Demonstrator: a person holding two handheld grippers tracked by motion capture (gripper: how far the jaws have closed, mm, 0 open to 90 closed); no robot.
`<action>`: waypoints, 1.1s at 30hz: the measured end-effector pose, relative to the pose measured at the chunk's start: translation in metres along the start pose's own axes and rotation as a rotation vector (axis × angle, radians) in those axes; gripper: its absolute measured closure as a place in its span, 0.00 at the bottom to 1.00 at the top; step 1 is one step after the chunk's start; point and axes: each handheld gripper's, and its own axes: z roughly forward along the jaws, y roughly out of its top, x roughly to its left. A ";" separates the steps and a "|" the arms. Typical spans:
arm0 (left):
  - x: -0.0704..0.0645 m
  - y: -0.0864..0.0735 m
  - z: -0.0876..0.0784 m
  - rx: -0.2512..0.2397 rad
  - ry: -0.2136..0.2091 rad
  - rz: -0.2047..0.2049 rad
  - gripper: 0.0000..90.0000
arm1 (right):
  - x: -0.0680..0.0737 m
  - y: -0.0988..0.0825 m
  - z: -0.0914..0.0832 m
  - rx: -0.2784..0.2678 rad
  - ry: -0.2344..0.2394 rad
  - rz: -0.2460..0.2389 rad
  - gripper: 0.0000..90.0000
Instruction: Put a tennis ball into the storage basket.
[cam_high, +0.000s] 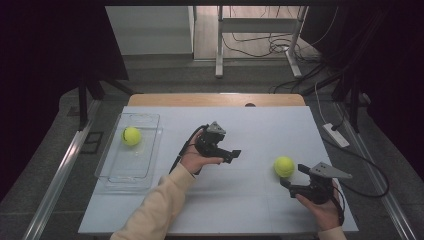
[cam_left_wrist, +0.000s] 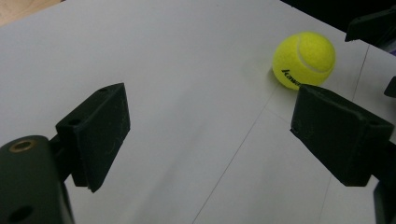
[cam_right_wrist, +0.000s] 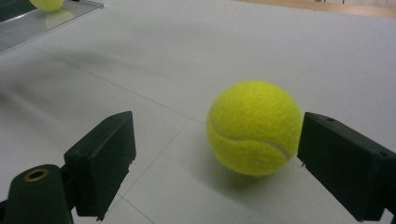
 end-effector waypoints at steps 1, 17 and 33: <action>0.000 0.000 0.000 0.000 0.000 0.000 0.14 | 0.000 0.000 0.000 0.000 0.000 0.000 0.13; -0.006 0.009 0.020 0.020 -0.030 0.015 0.14 | -0.001 -0.001 -0.001 -0.001 -0.008 0.006 0.13; -0.014 0.015 0.035 0.038 -0.079 0.029 0.14 | 0.000 0.000 0.000 0.005 -0.009 -0.006 0.13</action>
